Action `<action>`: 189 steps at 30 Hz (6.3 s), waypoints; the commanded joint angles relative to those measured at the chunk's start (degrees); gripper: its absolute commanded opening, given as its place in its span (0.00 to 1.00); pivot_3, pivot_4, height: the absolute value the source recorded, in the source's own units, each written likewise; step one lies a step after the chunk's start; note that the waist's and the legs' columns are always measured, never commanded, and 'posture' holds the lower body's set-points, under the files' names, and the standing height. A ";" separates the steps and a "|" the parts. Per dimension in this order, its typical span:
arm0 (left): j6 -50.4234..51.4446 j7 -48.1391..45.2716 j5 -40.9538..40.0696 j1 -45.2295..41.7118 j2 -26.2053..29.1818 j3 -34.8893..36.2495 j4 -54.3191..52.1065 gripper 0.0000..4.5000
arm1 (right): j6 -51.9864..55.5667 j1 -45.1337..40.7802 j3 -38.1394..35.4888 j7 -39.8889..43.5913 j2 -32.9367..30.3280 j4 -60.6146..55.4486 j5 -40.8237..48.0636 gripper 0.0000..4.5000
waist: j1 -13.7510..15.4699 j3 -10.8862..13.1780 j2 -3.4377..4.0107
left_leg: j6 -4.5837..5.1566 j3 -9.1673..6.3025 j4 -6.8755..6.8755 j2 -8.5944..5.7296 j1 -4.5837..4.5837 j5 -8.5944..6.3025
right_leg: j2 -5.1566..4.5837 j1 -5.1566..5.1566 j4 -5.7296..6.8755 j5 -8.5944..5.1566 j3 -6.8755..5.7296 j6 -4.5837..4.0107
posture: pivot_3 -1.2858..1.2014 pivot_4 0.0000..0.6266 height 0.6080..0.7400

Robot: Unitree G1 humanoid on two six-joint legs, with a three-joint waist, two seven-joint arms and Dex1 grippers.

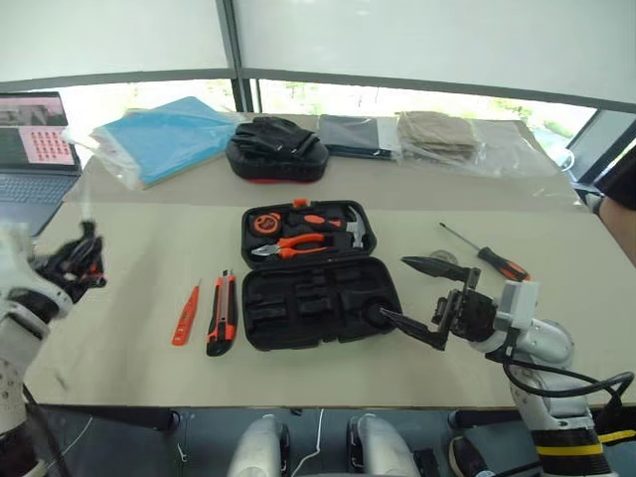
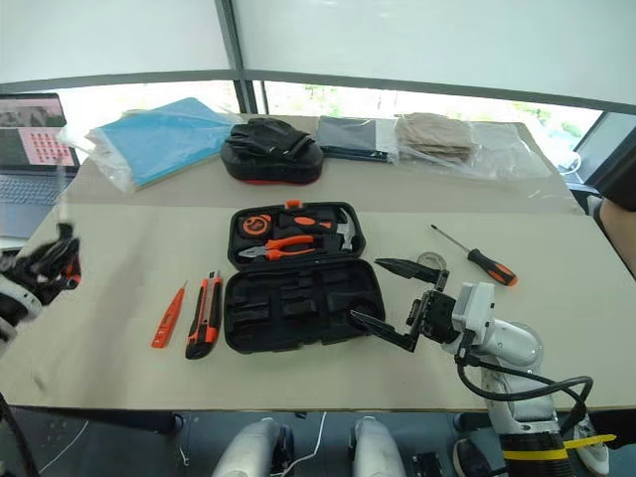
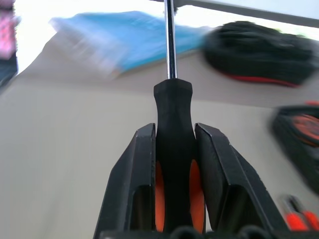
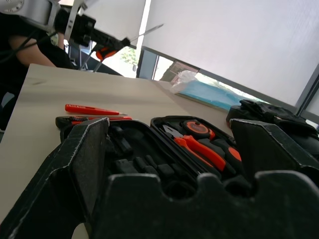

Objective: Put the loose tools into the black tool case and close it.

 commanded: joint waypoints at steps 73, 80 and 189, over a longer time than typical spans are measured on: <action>-9.04 -31.23 43.73 -38.70 -9.45 -57.11 18.85 0.17 | 14.42 9.45 -7.06 -12.36 0.01 -14.87 3.27 1.00 | -0.99 0.00 0.02 | 1.31 -0.20 1.00 -0.24 -0.53 0.07 | 0.25 0.07 0.18 0.03 0.24 1.31 | 0.52 0.24 1.00; -6.90 -31.83 45.12 -37.79 -9.90 -58.88 19.04 0.17 | 14.75 9.77 -7.19 -12.96 -0.17 -15.85 3.50 1.00 | -0.99 0.00 0.03 | 1.31 -0.20 1.01 -0.23 -0.49 0.07 | 0.25 0.10 0.19 0.04 0.25 1.32 | 0.52 0.24 1.00; -15.55 -41.24 -4.27 -3.19 -2.81 -15.26 7.40 1.00 | 19.89 -50.45 6.07 -3.31 -18.08 79.52 -33.29 0.36 | -2.72 -0.01 0.51 | 1.51 0.11 0.95 -0.28 -0.58 -0.16 | 0.09 0.02 -0.12 0.35 0.38 1.16 | 0.52 0.24 1.00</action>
